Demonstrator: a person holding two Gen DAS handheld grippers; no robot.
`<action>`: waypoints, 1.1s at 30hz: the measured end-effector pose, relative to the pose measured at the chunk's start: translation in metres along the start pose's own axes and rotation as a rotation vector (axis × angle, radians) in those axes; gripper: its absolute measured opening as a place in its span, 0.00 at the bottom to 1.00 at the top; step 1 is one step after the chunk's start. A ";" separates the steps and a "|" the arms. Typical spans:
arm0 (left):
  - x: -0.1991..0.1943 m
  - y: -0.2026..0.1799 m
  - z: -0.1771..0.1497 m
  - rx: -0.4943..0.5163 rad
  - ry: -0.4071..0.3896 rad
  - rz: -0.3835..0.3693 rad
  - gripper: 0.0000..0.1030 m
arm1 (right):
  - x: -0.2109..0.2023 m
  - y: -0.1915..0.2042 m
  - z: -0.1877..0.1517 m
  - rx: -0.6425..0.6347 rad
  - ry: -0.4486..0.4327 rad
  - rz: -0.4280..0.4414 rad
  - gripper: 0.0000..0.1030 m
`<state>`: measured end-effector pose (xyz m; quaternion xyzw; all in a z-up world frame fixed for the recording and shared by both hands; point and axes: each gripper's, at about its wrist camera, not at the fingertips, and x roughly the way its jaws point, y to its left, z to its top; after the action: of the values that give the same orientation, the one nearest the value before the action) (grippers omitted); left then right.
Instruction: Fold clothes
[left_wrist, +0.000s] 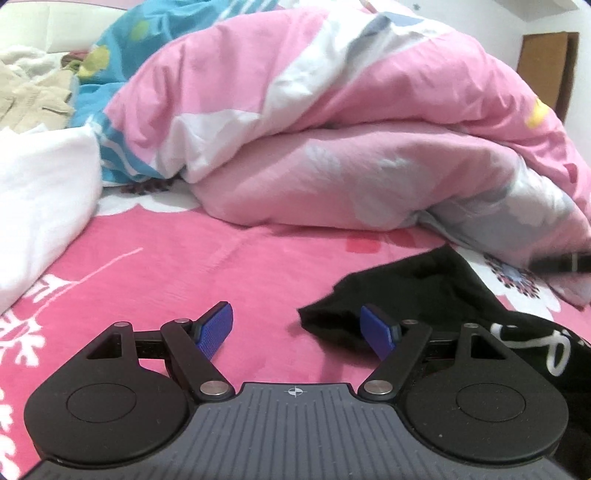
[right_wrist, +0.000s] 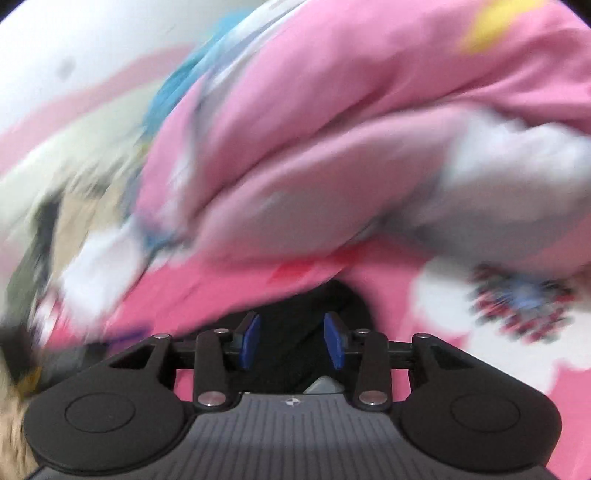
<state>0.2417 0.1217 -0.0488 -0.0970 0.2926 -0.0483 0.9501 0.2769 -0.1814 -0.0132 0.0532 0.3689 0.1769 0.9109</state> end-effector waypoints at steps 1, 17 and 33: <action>0.000 0.002 0.000 -0.006 -0.001 0.006 0.74 | 0.006 0.010 -0.005 -0.037 0.028 0.013 0.39; -0.014 0.037 0.010 -0.104 -0.049 0.058 0.74 | 0.057 0.049 -0.029 -0.225 0.109 -0.052 0.03; -0.031 0.079 0.013 -0.199 -0.092 0.091 0.74 | 0.063 0.172 -0.066 -0.286 0.101 0.292 0.05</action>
<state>0.2261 0.2059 -0.0382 -0.1795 0.2561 0.0289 0.9494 0.2247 -0.0004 -0.0624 -0.0326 0.3737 0.3598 0.8543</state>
